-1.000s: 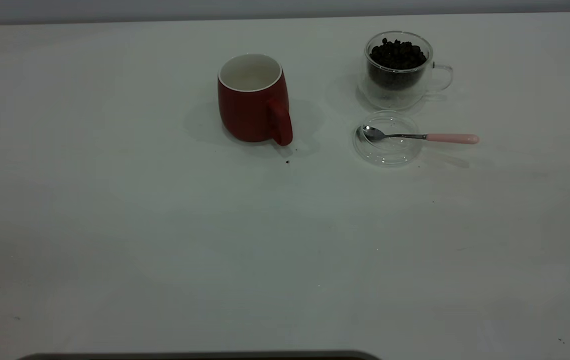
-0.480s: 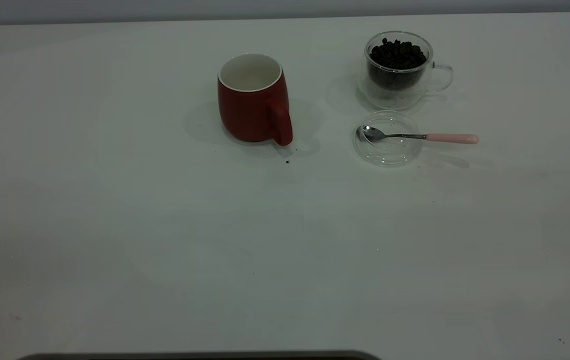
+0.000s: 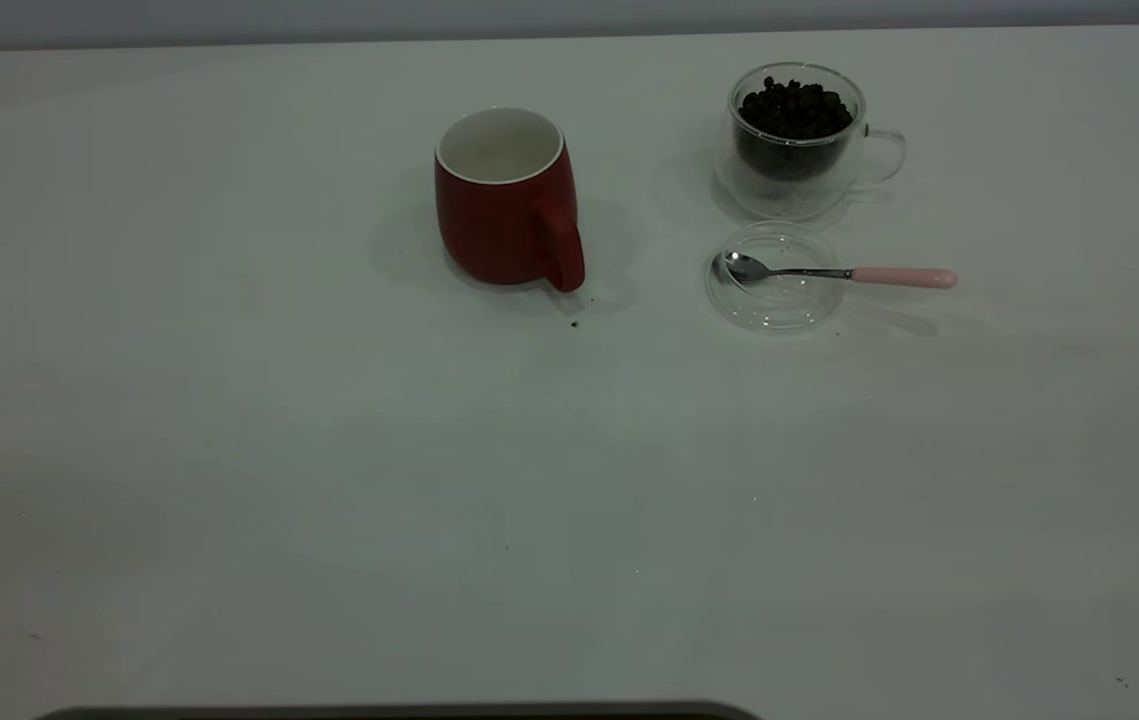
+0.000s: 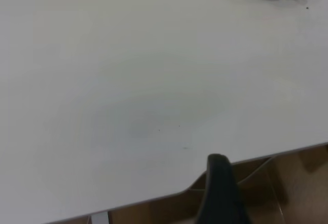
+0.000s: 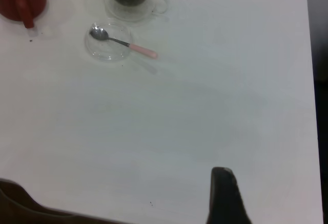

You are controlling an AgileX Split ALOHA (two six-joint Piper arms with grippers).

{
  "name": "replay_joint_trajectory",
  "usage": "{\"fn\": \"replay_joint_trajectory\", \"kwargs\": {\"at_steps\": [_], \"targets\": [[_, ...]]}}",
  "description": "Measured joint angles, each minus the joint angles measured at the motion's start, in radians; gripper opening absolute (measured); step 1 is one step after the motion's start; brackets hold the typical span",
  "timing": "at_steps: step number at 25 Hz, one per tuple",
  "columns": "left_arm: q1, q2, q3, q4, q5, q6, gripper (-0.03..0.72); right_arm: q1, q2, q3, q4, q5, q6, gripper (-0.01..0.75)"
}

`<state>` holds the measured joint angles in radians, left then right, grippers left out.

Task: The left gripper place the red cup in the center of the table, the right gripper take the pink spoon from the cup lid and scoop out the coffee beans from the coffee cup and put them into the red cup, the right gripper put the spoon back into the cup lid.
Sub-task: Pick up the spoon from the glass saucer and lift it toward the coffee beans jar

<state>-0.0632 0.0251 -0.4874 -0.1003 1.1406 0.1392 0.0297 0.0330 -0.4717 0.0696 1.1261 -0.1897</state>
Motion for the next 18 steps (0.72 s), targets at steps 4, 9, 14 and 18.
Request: {"fn": "replay_joint_trajectory", "kwargs": {"at_steps": [4,9,14,18], "targets": [[0.0,0.0,0.0,0.0,0.0,0.0,0.586,0.0,0.0,0.0,0.0,0.0,0.0,0.508],[0.0,0.0,0.0,0.0,0.0,0.0,0.586,0.0,0.0,0.0,0.0,0.0,0.0,0.508],[0.0,0.0,0.0,0.0,0.0,0.0,0.586,0.0,0.0,0.0,0.0,0.0,0.005,0.508],[0.0,0.0,0.0,0.0,0.0,0.0,0.586,0.0,0.014,-0.019,0.045,-0.049,0.018,0.546]]}}
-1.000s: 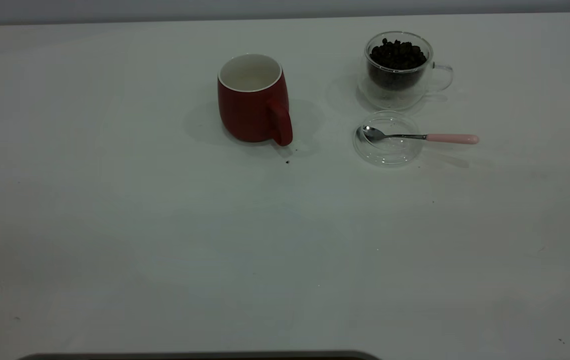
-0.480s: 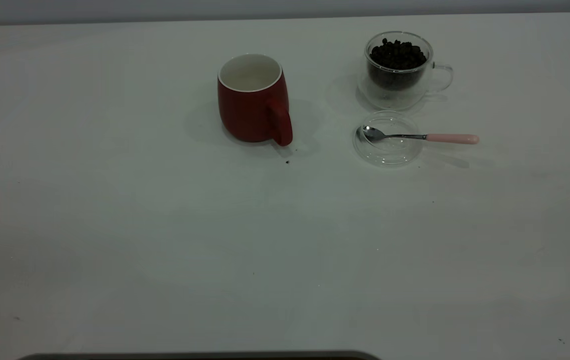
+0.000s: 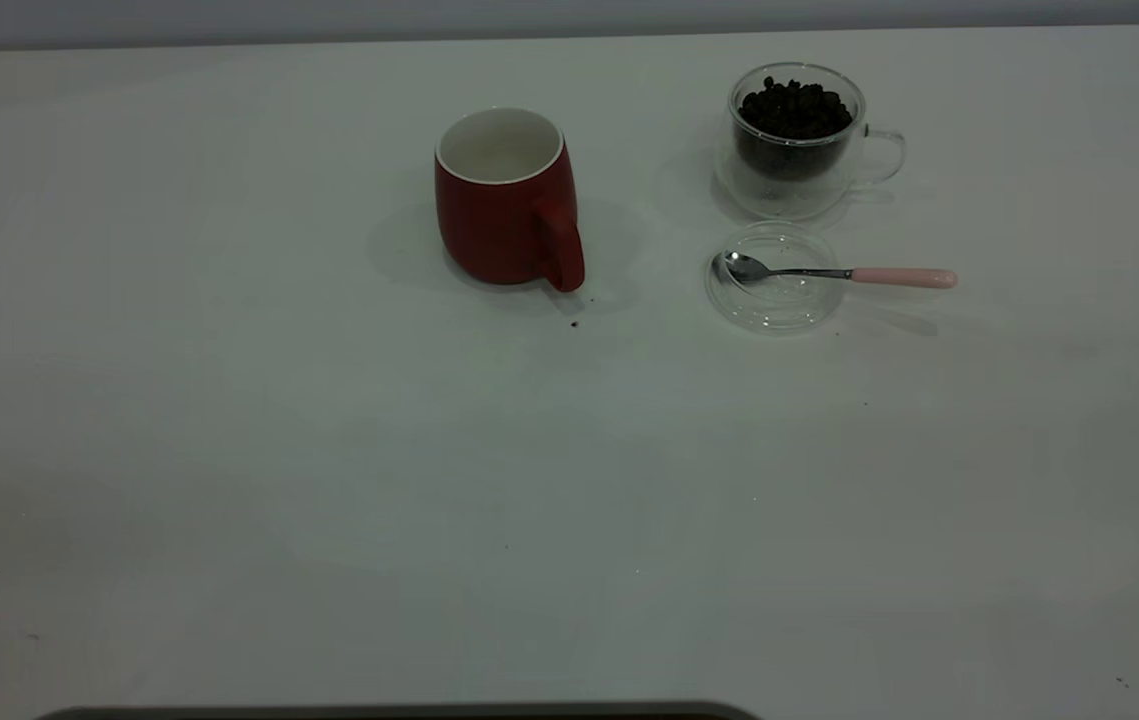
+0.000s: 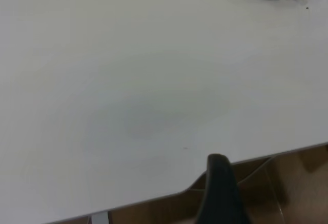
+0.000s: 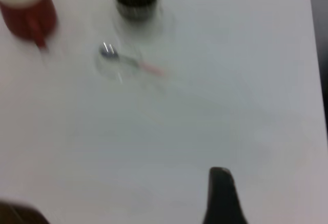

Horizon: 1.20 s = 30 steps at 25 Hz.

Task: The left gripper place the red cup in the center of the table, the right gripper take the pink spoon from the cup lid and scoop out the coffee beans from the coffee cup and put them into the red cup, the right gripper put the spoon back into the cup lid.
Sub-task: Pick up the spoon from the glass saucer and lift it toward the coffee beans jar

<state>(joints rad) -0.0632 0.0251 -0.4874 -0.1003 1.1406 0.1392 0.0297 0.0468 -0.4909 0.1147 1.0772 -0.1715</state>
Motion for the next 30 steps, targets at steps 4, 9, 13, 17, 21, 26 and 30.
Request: {"fn": "replay_joint_trajectory", "kwargs": {"at_steps": [4,9,13,17,21,26,30], "targets": [[0.0,0.0,0.0,0.0,0.0,0.0,0.586,0.0,0.178,-0.08,0.071,-0.107,0.004,0.665],[0.0,0.0,0.0,0.0,0.0,-0.002,0.586,0.0,0.576,-0.231,0.142,-0.133,0.027,0.7],[0.0,0.0,0.0,0.0,0.0,-0.001,0.586,0.0,0.906,-0.333,0.204,-0.16,0.026,0.697],[0.0,0.0,0.0,0.0,0.0,-0.001,0.586,0.0,1.19,-0.403,0.266,-0.224,-0.03,0.697],[0.0,0.0,0.0,0.0,0.0,-0.001,0.586,-0.008,1.45,-0.443,0.447,-0.258,-0.171,0.696],[0.0,0.0,0.0,0.0,0.0,-0.001,0.586,-0.101,1.671,-0.45,0.689,-0.269,-0.377,0.696],[0.0,0.0,0.0,0.0,0.0,-0.001,0.586,-0.155,1.746,-0.431,0.862,-0.3,-0.523,0.696]]}}
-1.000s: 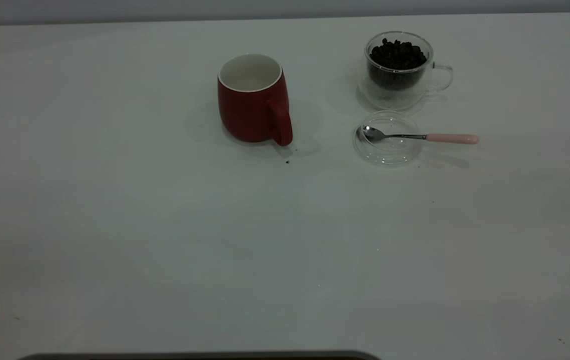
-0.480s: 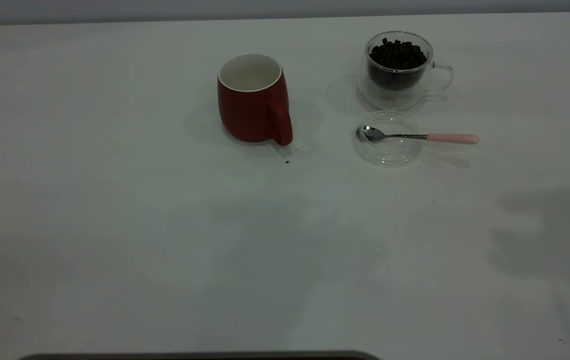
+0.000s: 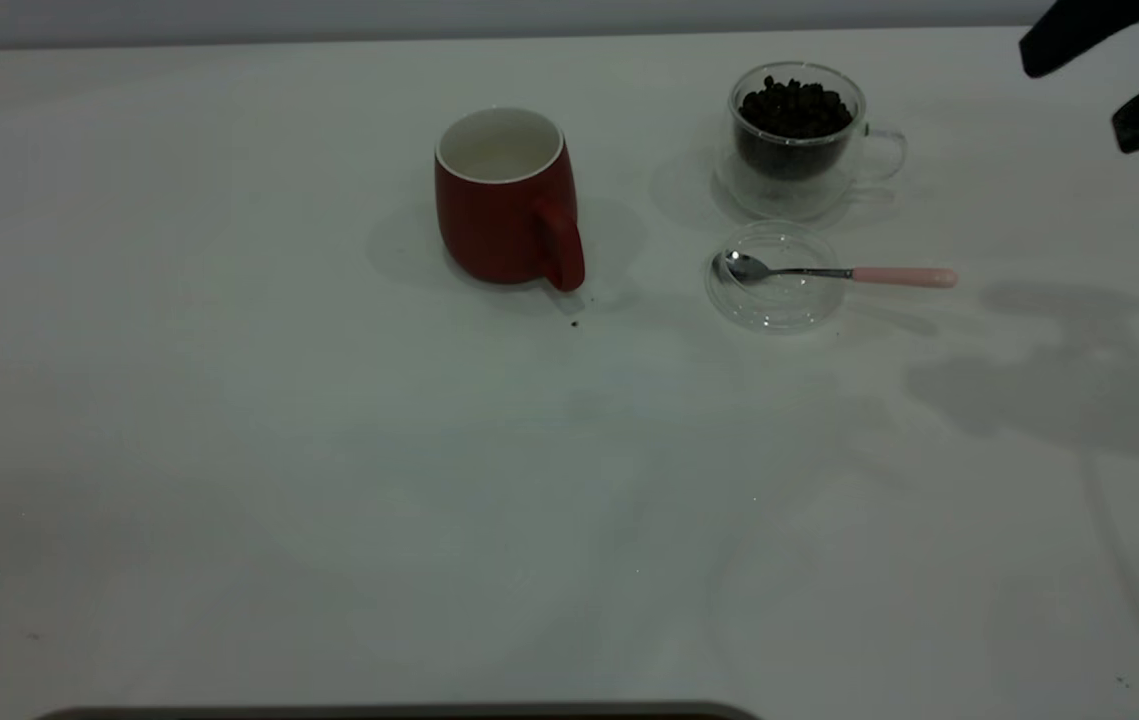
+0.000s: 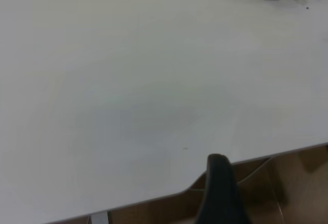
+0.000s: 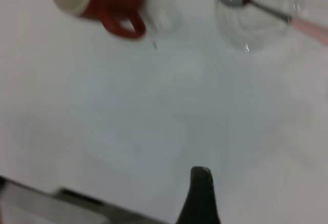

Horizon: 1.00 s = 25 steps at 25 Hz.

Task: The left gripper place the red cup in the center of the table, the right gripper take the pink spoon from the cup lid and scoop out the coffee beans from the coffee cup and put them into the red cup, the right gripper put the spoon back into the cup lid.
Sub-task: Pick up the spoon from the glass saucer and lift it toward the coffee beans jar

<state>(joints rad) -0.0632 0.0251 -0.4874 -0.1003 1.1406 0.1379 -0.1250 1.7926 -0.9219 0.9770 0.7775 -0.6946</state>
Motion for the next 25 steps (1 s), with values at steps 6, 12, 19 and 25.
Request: {"fn": "replay_joint_trajectory", "kwargs": {"at_steps": [6,12,19,25], "targets": [[0.0,0.0,0.0,0.0,0.0,0.0,0.586,-0.066,0.081,0.16,0.42,-0.046,-0.358,0.696],[0.0,0.0,0.0,0.0,0.0,0.0,0.586,-0.067,0.175,0.261,0.783,-0.055,-0.689,0.696],[0.0,0.0,0.0,0.0,0.0,0.004,0.586,-0.067,0.358,0.227,0.817,-0.021,-0.716,0.695],[0.0,0.0,0.0,0.0,0.0,0.003,0.586,-0.067,0.521,0.122,0.822,0.05,-0.719,0.693]]}}
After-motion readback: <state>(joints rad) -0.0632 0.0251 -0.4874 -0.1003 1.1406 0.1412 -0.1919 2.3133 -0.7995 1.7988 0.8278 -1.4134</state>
